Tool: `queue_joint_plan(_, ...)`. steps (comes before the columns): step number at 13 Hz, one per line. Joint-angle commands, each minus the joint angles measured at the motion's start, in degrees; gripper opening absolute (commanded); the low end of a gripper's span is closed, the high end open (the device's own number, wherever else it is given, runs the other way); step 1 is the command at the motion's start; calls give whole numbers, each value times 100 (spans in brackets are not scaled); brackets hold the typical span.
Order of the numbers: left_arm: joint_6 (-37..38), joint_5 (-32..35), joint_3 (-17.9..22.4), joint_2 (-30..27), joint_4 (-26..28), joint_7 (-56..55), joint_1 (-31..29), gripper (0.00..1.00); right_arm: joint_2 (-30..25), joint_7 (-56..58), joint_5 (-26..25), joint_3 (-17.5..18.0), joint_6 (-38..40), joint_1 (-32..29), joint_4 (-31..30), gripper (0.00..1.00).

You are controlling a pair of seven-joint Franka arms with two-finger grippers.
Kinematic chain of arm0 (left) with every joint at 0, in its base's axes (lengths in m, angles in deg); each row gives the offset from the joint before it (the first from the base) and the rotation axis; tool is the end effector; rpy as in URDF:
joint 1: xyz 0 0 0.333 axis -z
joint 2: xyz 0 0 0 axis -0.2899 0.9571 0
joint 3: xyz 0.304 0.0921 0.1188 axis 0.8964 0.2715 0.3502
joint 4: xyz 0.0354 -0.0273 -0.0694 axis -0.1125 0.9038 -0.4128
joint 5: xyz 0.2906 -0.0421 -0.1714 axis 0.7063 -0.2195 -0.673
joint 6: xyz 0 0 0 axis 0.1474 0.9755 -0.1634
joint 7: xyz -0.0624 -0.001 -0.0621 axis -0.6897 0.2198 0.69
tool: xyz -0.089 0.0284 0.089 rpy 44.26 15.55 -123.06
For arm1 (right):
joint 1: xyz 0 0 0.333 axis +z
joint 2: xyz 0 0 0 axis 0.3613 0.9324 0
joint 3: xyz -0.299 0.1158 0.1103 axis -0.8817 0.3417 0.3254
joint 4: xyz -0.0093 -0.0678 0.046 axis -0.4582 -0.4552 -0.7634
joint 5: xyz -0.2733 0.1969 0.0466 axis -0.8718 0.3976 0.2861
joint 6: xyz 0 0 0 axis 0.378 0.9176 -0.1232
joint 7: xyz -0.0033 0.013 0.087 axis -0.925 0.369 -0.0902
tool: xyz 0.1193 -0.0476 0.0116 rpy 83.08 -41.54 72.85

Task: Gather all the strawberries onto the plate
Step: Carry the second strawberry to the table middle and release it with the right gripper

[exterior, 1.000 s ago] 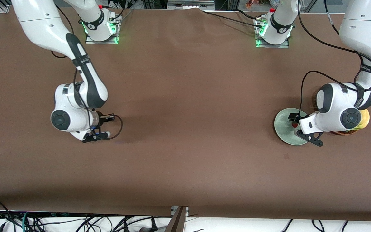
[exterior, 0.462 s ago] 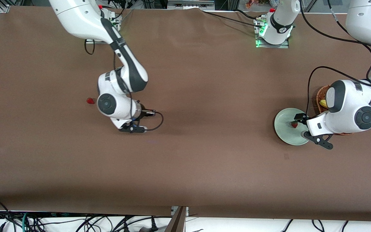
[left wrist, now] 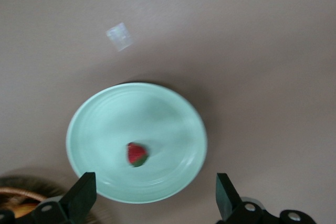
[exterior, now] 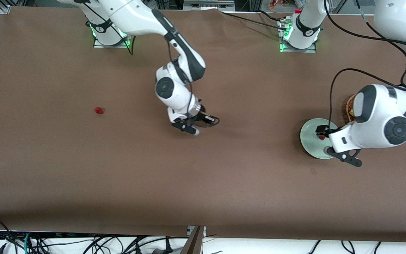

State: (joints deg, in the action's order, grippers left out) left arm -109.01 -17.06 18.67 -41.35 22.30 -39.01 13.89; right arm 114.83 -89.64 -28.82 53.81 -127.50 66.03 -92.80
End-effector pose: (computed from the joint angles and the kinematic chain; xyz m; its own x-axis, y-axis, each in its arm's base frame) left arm 0.6144 -0.0310 0.3520 0.9040 -0.3710 -0.2126 -0.3665 -0.9284 0.0615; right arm 0.5098 0.4989 0.2586 0.8826 -0.4434 -0.1562 -0.4669 -0.7883 -0.4008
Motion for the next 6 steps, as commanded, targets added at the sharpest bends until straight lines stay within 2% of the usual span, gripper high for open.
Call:
queue_joint_plan(1, 122, -234, 54, 59, -98, -538, 278, 100, 740, -729, 131, 90, -615, 322, 954, 30)
queue_joint_plan(4, 87, -278, 54, 155, -71, -557, 279, 100, 1241, -1030, 131, 91, -1371, 761, 1360, 30)
queue_joint_plan(5, 87, -583, 54, 190, -63, -557, 261, 100, 1330, -1031, 123, 91, -1548, 902, 1369, 34)
queue_joint_plan(6, 26, -952, 63, 217, -28, -566, 244, 100, 1340, -1031, 79, 91, -1645, 982, 1361, 92)
